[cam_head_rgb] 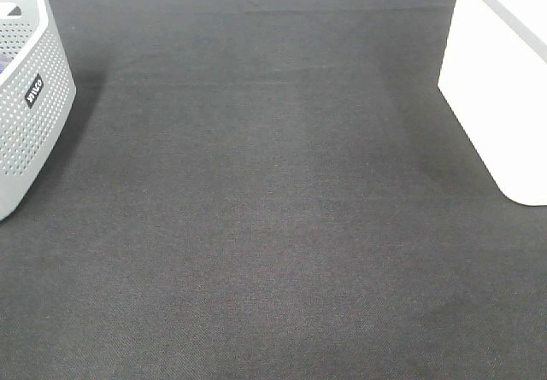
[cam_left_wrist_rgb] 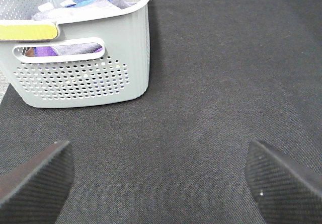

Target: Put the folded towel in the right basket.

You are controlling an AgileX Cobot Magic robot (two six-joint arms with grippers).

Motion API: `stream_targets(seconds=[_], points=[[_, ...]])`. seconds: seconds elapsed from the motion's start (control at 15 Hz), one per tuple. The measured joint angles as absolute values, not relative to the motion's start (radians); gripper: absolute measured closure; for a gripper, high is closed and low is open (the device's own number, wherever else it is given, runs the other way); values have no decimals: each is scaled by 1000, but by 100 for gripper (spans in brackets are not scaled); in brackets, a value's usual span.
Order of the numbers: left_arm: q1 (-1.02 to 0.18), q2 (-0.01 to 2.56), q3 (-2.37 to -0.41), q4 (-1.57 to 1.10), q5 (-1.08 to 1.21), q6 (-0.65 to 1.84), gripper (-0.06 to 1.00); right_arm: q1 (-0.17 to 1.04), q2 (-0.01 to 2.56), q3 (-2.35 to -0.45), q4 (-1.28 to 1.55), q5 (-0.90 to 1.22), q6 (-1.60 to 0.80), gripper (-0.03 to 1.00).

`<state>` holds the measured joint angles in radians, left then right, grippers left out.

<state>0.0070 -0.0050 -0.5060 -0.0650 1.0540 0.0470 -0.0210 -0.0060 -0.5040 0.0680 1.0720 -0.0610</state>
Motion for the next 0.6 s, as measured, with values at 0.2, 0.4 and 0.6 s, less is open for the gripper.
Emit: stream_targets(seconds=[0.2, 0.4, 0.6], points=[[7, -5, -506, -65, 1054, 47, 7, -21, -6, -504, 68, 1072, -61, 32], [7, -5, -506, -65, 1054, 47, 7, -21, -6, -504, 68, 1072, -61, 32], [7, -5, -506, -65, 1054, 47, 7, -21, -6, -504, 68, 1072, -61, 32]])
